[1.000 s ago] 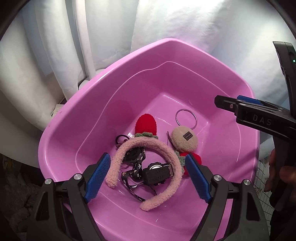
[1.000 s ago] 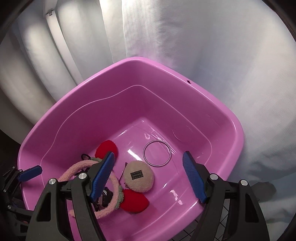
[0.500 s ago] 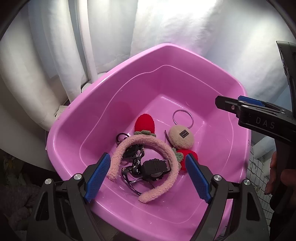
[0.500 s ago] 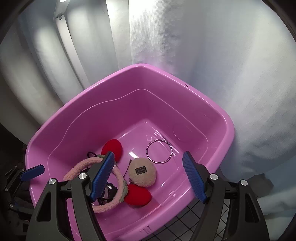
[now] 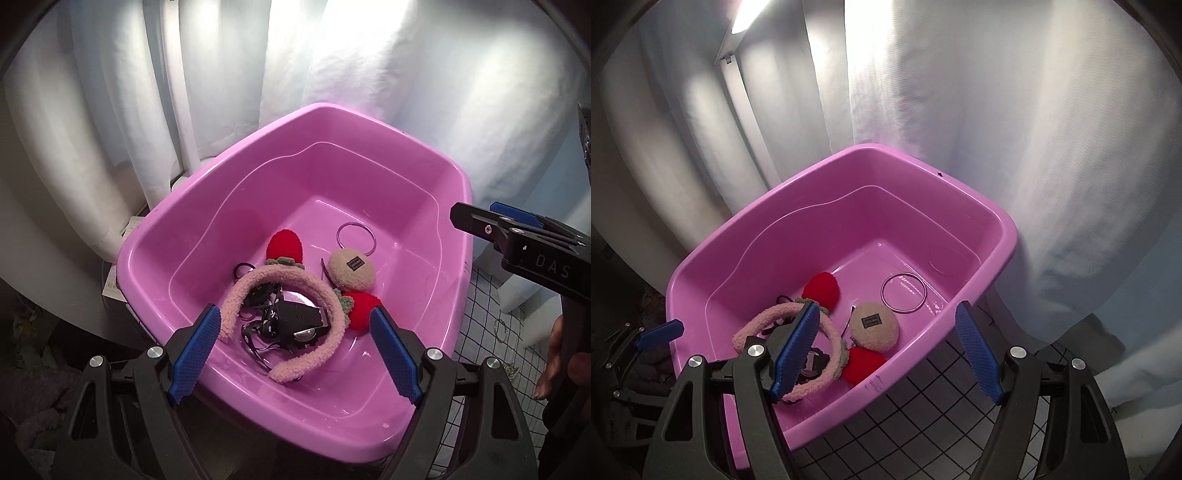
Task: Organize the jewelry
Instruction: 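Withdraw both tools from the tub back over the table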
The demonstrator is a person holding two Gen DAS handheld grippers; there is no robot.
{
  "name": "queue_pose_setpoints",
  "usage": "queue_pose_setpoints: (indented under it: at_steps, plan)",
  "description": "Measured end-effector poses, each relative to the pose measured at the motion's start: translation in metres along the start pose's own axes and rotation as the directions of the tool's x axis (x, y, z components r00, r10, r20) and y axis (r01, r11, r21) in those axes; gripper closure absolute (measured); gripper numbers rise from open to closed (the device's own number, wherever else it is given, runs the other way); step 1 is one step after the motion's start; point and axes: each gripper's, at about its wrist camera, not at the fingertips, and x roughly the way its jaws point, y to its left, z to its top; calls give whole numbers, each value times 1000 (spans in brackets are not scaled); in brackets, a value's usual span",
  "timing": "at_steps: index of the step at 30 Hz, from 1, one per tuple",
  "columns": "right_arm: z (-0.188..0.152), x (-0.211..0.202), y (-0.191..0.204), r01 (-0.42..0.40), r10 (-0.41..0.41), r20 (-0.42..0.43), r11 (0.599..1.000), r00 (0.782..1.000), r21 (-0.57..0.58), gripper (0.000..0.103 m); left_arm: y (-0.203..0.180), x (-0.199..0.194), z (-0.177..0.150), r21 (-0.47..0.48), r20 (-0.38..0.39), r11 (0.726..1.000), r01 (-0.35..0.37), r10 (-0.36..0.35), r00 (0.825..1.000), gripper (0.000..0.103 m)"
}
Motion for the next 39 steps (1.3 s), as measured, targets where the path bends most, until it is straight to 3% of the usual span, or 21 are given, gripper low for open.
queue_pose_setpoints:
  at_steps: [10,19,25,31,39]
  plan:
    - [-38,-51,-28,8,-9,49,999,999,37,30,-26,-29,-16,11,41,1000,-5,4,999,22]
    - [-98,-106,-78,48,-58,78,991,995,126,30,-68,-55,-40,52,68,999,15,-18,997,18]
    - [-161,-149,-121,126,-145,80,971,986,203,29,-104,-60,-60,85,58,995,55,-60,997,9]
    - [-237,-178,-164,188,-210,36,931,977,312,25,-149,-60,-84,144,40,985,99,-105,994,7]
    - [-320,-190,-202,204,-212,-30,873,977,443,25,-203,-48,-114,209,17,970,125,-132,991,7]
